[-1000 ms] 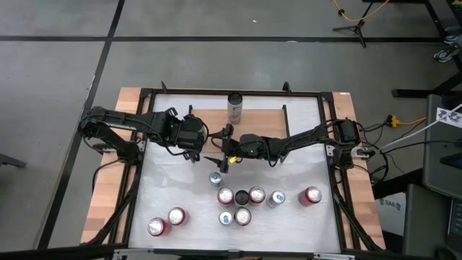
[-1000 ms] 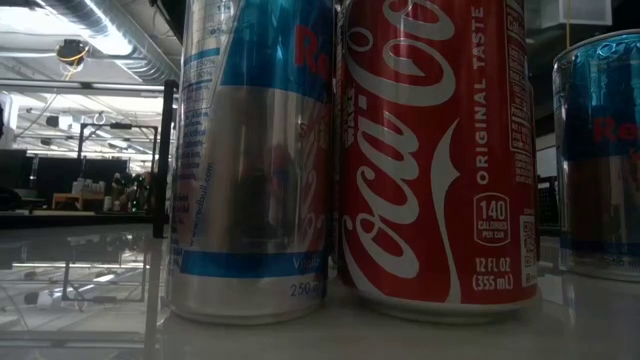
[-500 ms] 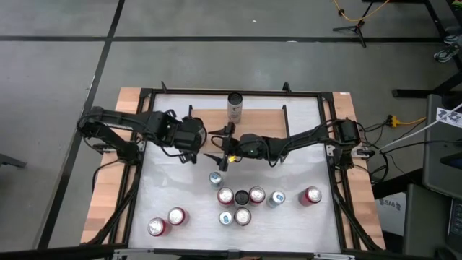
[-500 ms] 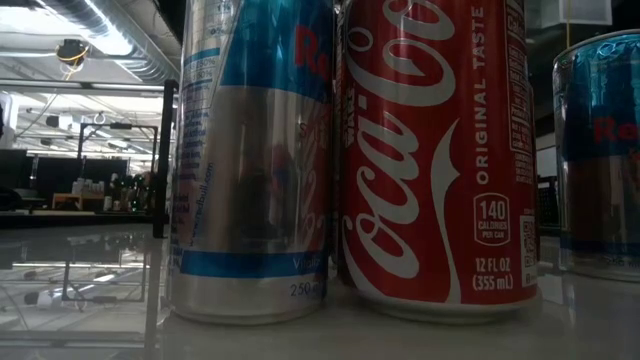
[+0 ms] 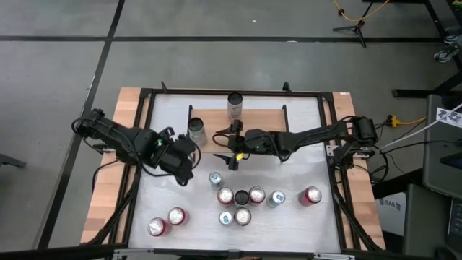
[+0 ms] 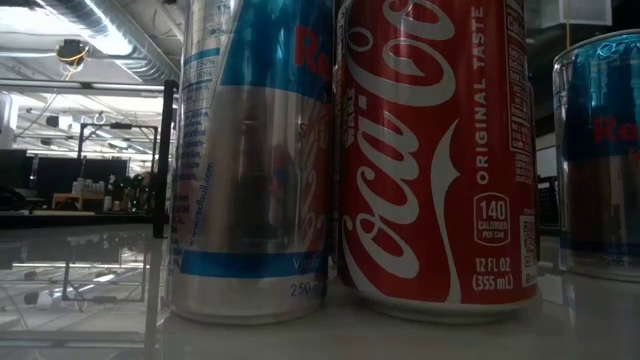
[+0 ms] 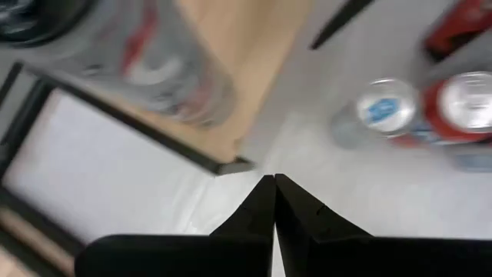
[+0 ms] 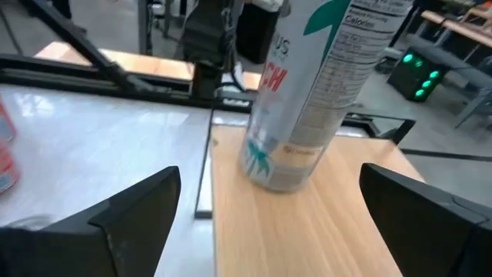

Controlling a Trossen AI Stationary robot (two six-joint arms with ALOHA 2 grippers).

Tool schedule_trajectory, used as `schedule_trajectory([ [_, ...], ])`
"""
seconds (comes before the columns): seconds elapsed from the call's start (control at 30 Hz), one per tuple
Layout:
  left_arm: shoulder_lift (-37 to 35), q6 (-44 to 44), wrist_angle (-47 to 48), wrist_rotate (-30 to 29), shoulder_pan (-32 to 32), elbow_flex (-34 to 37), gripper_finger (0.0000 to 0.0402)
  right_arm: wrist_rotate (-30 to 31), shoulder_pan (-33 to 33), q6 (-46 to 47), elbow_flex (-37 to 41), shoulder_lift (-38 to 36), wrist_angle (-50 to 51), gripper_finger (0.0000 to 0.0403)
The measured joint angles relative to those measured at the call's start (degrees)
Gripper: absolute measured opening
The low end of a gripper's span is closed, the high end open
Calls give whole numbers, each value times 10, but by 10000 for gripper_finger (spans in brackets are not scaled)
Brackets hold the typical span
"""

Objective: Place canned beverage on shelf
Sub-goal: Put the left white soda can on the shelf

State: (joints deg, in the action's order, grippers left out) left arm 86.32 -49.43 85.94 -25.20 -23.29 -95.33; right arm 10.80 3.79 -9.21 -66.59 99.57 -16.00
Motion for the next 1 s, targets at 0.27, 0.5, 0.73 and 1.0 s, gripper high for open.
schedule_trajectory([
  [0.27,0,0,-17,-45,-23,10,0,-68,0,31,0,-12,17,392],
  [0.5,0,18,-17,-86,-9,39,0,-91,0,32,0,-12,17,392],
  [0.73,0,43,-53,-102,15,74,0,-91,0,32,0,-12,17,392],
  [1.0,0,89,-121,-115,33,123,0,-85,0,32,0,-12,16,392],
])
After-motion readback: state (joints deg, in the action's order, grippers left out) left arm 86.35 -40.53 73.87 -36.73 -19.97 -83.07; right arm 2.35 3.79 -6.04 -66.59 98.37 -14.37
